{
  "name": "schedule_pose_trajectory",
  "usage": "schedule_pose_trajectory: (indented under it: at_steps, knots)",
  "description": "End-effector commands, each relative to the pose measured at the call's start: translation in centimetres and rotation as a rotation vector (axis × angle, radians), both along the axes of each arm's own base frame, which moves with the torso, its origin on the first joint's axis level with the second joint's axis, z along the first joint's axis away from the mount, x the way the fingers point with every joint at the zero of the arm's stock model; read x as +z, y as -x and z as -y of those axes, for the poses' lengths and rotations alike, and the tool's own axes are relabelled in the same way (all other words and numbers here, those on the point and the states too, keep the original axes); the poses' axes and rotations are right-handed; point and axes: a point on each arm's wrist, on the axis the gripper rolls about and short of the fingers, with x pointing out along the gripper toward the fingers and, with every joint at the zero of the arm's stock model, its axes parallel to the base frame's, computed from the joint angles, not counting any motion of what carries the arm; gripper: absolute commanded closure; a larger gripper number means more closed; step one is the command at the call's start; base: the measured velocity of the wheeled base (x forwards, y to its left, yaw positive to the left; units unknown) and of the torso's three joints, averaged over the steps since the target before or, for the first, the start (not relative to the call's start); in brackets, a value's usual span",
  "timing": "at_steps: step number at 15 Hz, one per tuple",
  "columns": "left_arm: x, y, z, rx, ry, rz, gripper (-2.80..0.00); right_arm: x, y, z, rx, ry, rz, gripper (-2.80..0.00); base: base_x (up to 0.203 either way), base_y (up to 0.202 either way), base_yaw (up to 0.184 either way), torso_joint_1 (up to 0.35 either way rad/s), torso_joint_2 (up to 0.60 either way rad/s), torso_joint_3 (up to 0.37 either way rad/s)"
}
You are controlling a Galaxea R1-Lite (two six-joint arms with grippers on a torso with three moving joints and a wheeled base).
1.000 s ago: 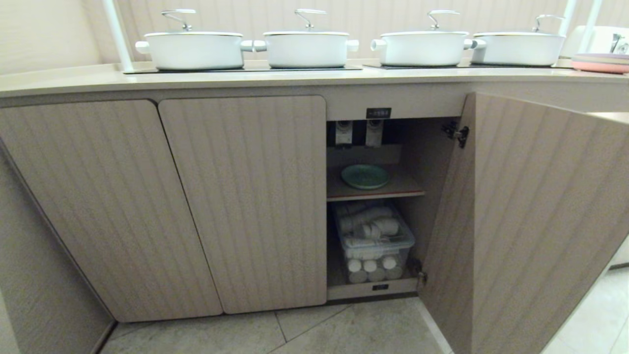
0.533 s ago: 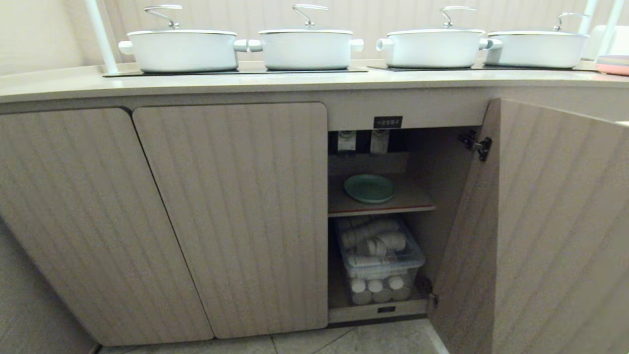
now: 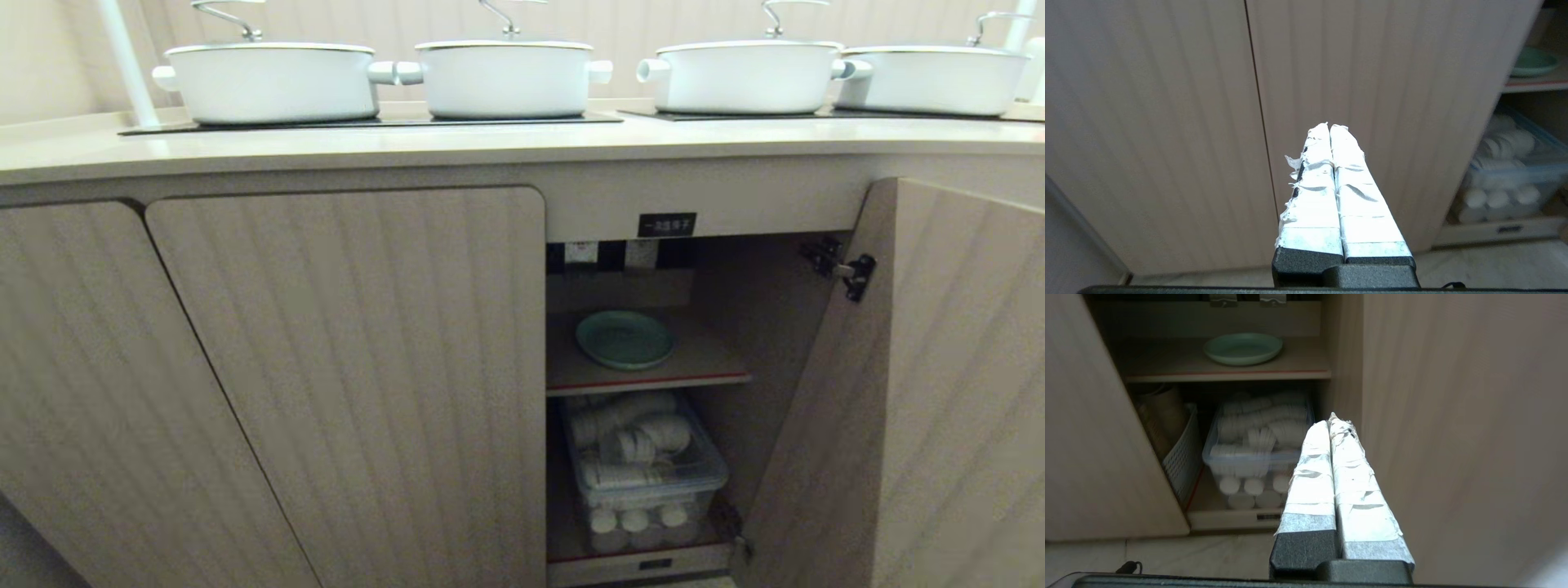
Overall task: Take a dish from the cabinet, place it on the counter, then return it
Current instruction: Take the plate from the cabinet
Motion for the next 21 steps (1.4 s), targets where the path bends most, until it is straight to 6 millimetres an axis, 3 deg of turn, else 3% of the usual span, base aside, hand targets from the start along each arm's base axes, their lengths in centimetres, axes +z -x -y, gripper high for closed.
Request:
schedule_pose_trajectory:
  at_steps: [1, 21]
  knots:
    - [0.0, 0.0, 0.0, 0.0, 0.0, 0.001, 0.0, -0.02, -0.02, 0.0, 0.001, 0.0, -0.002, 0.0, 0.189, 0.0, 0.002, -0.001, 0.0, 0.008]
    - [0.02, 0.0, 0.0, -0.002, 0.004, 0.003, 0.0, 0.02, -0.01, 0.0, 0.001, 0.0, -0.001, 0.0, 0.01, 0.0, 0.0, 0.001, 0.0, 0.0]
